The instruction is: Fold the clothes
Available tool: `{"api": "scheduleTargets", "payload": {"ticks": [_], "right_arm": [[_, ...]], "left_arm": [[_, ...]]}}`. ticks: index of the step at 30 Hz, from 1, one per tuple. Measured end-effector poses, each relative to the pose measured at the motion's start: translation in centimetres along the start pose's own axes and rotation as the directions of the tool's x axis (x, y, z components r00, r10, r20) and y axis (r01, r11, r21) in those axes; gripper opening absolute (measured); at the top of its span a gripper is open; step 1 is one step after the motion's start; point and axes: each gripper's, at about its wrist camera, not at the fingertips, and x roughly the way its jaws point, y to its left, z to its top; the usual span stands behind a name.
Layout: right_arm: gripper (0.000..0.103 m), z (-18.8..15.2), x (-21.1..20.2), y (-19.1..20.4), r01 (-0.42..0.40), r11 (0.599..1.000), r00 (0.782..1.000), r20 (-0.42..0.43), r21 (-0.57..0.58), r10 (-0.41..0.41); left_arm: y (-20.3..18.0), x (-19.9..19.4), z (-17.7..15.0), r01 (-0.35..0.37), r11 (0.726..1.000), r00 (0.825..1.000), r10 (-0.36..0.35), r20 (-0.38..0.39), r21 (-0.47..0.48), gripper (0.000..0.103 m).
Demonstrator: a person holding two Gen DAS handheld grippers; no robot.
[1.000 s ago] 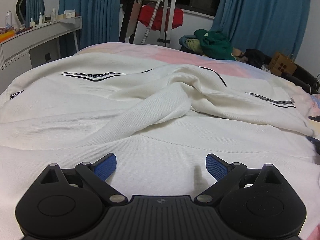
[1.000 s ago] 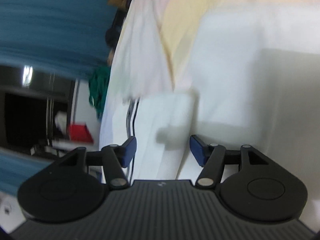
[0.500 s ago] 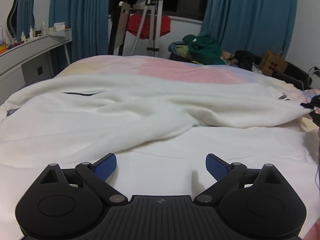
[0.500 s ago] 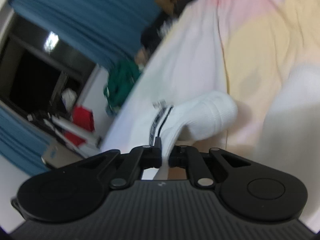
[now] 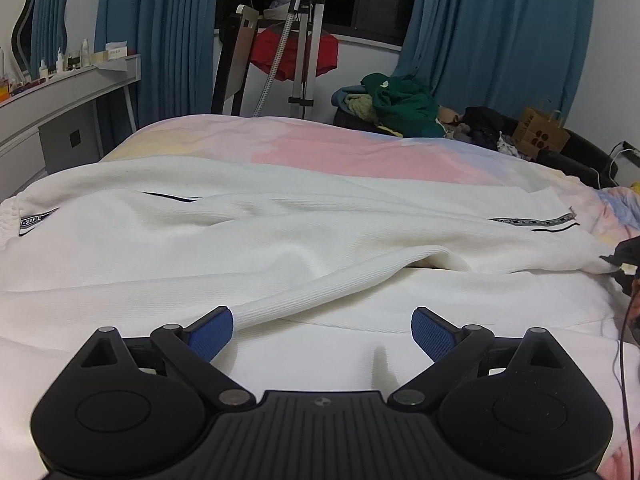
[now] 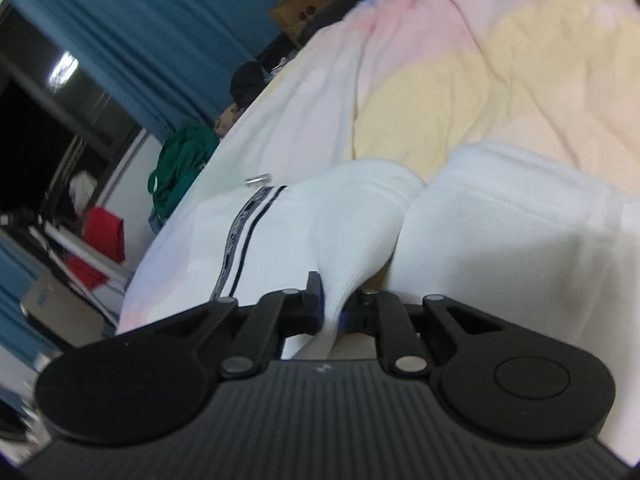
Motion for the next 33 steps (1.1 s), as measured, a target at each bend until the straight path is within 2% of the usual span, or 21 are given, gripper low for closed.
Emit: {"api": "scheduleTargets", "payload": {"ticks": [2,3,5,7,9,10,12,13,17,21,24,27,30,33], "right_arm": [[0.017,-0.1,-1.8,0.2,0.015,1.0,1.0,0.003,-0.017,-0.015],[0.022,-0.2,-2.7,0.5,0.021,0.999,1.0,0.009,-0.031,-0.02],[0.035,-0.7,-4.5,1.3,0.03,0.996,0.999,0.014,-0.081,-0.029],[0.054,-1.5,-6.6,2.2,0.028,0.987,1.0,0.012,-0.16,-0.026],[0.066,-2.4,-8.8,3.2,0.01,0.971,1.0,0.004,-0.241,-0.009],[0.072,-2.9,-10.1,3.6,-0.008,0.964,1.0,-0.003,-0.267,0.007],[0.076,-3.9,-12.5,4.2,-0.054,0.951,0.998,-0.026,-0.305,0.048],[0.084,-4.6,-13.6,4.6,-0.075,0.945,0.997,-0.039,-0.317,0.066],[0.083,-7.0,-17.8,5.5,-0.135,0.924,0.991,-0.074,-0.359,0.116],[0.083,-7.6,-19.4,6.2,-0.115,0.913,0.993,-0.061,-0.392,0.099],[0.083,-7.7,-18.8,6.2,-0.085,0.912,0.996,-0.071,-0.402,0.062],[0.083,-7.6,-18.2,5.9,-0.064,0.914,0.996,-0.077,-0.401,0.036],[0.083,-7.6,-17.7,5.5,-0.05,0.917,0.996,-0.083,-0.397,0.019],[0.083,-7.3,-17.8,4.7,-0.043,0.931,0.996,-0.083,-0.363,0.013]], "left_arm": [[0.0,-0.4,-0.1,-0.003,1.0,1.0,0.002,0.008,0.012,0.097],[-0.1,-0.7,-0.1,-0.004,1.0,1.0,0.004,0.015,0.022,0.097],[-0.1,-1.2,-0.1,-0.004,0.999,1.0,0.003,0.025,0.032,0.097],[-0.1,-1.7,-0.2,0.003,1.0,1.0,-0.004,0.03,0.029,0.097],[0.0,-2.4,-0.3,0.006,1.0,0.999,-0.007,0.036,0.024,0.097],[0.1,-2.8,-0.4,0.006,1.0,0.999,-0.007,0.04,0.023,0.097],[0.3,-3.6,-0.5,0.009,1.0,0.999,-0.01,0.041,0.024,0.098],[0.5,-4.0,-0.5,0.011,1.0,0.999,-0.012,0.039,0.026,0.098],[1.7,-6.3,-0.9,0.001,1.0,1.0,-0.001,0.016,-0.012,0.098],[5.8,-9.5,-1.4,-0.013,0.984,0.999,0.019,0.035,-0.179,0.098],[9.3,-11.9,-1.8,-0.031,0.95,0.997,0.053,0.063,-0.311,0.098],[12.8,-14.4,-2.1,-0.044,0.898,0.992,0.09,0.086,-0.438,0.098],[16.2,-16.8,-2.4,-0.051,0.829,0.986,0.131,0.104,-0.557,0.097],[19.6,-19.3,-2.8,-0.056,0.746,0.978,0.174,0.114,-0.664,0.097]]}}
